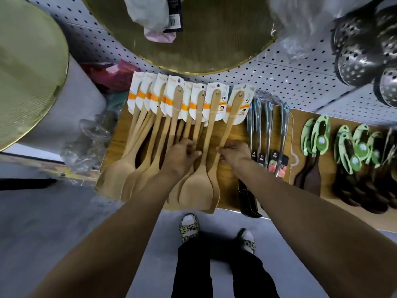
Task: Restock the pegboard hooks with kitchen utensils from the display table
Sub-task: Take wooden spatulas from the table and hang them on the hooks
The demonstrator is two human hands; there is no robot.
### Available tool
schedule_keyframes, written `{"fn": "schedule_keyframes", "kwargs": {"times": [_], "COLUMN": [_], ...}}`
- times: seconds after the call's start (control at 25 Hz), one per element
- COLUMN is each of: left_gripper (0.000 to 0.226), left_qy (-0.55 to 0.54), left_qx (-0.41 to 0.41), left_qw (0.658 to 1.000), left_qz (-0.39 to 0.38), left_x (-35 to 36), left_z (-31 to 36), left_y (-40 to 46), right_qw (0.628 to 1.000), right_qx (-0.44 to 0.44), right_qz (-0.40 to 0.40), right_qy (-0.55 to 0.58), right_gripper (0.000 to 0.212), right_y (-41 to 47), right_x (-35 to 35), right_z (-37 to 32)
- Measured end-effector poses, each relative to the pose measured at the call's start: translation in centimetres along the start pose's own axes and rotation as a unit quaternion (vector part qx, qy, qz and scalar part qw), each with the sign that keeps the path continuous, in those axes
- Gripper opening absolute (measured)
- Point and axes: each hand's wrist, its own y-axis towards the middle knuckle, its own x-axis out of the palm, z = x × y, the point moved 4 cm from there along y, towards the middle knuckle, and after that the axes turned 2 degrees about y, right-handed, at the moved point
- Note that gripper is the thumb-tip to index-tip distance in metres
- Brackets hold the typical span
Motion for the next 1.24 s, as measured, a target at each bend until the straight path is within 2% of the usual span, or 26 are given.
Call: {"fn": "schedule_keyframes", "kwargs": {"times": [0.2,0.32,0.48,0.64,0.76,0.88,1.0,1.12,1.24], "left_gripper": [0.037,0.038,0.041,0.036,0.033,0.023,0.022,0.020,0.015], "left_qy": [-0.005,0.015,0.049,0.119,0.145,0.144,0.162,0.116,0.058], "left_qx": [0.002,0.007,-0.016,-0.035,-0.029,-0.021,-0.030,-0.079,-0.073], "left_qw": [1.000,1.000,0.999,0.991,0.987,0.987,0.985,0.990,0.995], "left_qz": [0.006,0.018,0.014,0.050,0.061,0.061,0.049,-0.002,-0.019], "left_x": [1.9,2.9,4.2,5.0,6.4,7.4,7.7,7.2,6.7], "left_z": [1.0,2.0,2.1,2.6,3.6,3.8,4.2,5.2,6.8], "left_y": [0.9,1.0,1.4,1.8,1.8,2.1,2.0,0.4,-3.1], "right_qw": [0.994,0.989,0.988,0.985,0.986,0.987,0.983,0.984,0.982], "right_qx": [-0.057,-0.095,-0.089,-0.066,-0.050,-0.034,-0.042,-0.054,-0.071], "right_qz": [0.079,0.095,0.069,0.019,0.005,0.008,-0.004,0.004,0.012], "right_qy": [0.040,0.063,0.103,0.158,0.158,0.160,0.181,0.173,0.172], "right_gripper": [0.026,0.026,0.018,0.010,0.007,0.006,0.011,0.010,0.012], "right_y": [-1.0,-1.4,-2.0,-3.2,-3.7,-4.0,-4.9,-6.1,-7.4], "right_x": [-3.7,-5.6,-6.8,-6.8,-6.6,-7.1,-8.5,-10.7,-13.7], "right_z": [0.3,-0.1,0.2,0.9,1.9,2.9,3.3,4.0,4.9]}}
